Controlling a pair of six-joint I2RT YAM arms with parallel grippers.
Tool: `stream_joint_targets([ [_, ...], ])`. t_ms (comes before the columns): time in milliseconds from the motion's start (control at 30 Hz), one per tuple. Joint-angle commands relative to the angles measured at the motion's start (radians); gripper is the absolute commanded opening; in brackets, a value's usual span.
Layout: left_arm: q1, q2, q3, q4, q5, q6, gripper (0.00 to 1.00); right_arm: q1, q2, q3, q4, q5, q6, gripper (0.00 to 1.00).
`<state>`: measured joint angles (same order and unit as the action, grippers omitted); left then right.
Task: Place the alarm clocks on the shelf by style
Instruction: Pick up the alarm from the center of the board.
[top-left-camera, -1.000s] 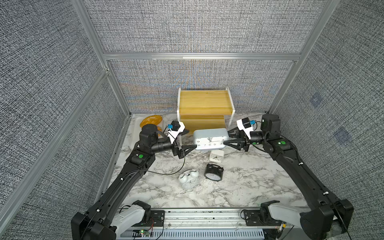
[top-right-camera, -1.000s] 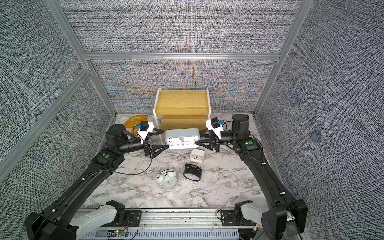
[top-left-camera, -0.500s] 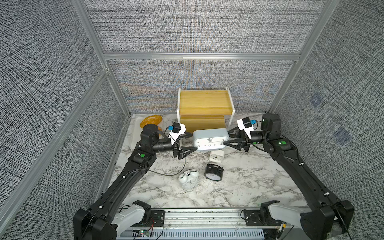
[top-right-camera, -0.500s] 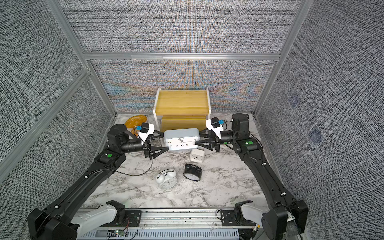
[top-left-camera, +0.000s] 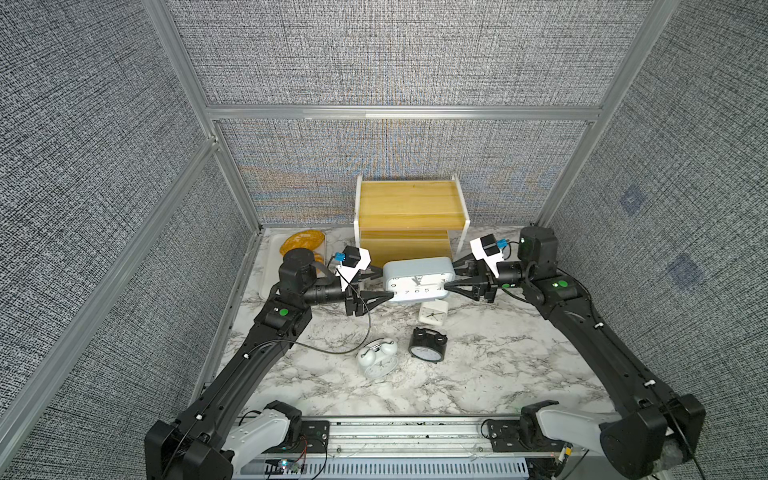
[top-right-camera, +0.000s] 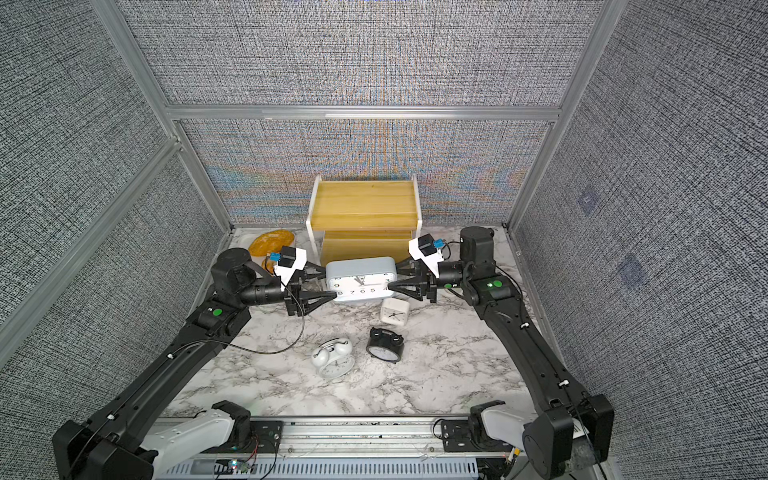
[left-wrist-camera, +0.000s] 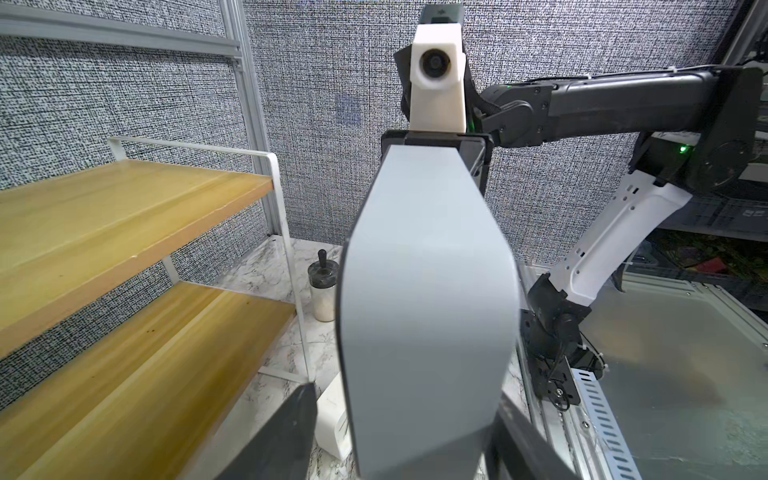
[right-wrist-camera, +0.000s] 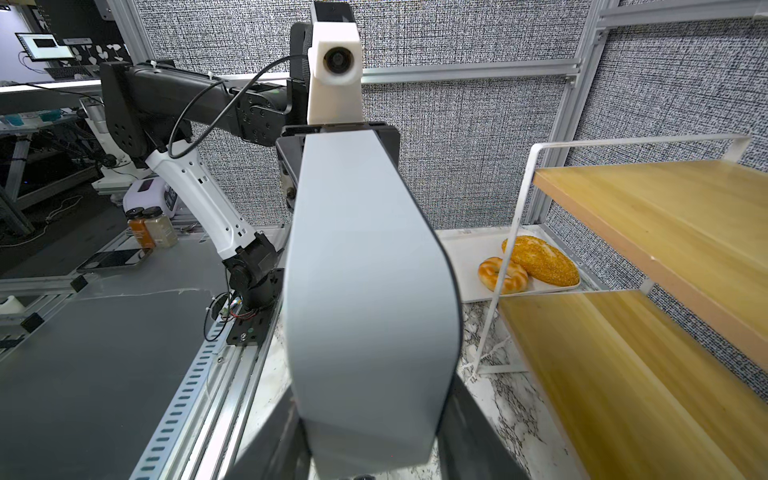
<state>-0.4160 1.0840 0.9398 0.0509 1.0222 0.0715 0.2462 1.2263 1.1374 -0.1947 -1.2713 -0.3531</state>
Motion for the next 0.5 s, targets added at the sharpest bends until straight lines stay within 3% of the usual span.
stream_joint_targets([
  [0, 0.001, 0.003, 0.002, 0.012, 0.028, 0.010, 0.53, 0.002, 0.002, 0.002, 0.042, -0.007, 0.013, 0.33],
  [67, 0.002, 0.002, 0.002, 0.012, 0.025, 0.010, 0.41, 0.002, 0.004, 0.002, 0.041, -0.001, 0.014, 0.33],
  [233, 0.002, -0.009, -0.002, 0.008, 0.013, 0.011, 0.29, 0.003, 0.015, 0.001, 0.040, 0.014, 0.017, 0.33],
  [367, 0.001, -0.020, -0.012, 0.002, -0.020, 0.011, 0.26, 0.002, 0.022, -0.001, 0.044, 0.051, 0.029, 0.34],
  [467, 0.002, -0.032, -0.025, 0.001, -0.055, 0.017, 0.23, 0.003, 0.027, -0.008, 0.064, 0.098, 0.053, 0.45],
])
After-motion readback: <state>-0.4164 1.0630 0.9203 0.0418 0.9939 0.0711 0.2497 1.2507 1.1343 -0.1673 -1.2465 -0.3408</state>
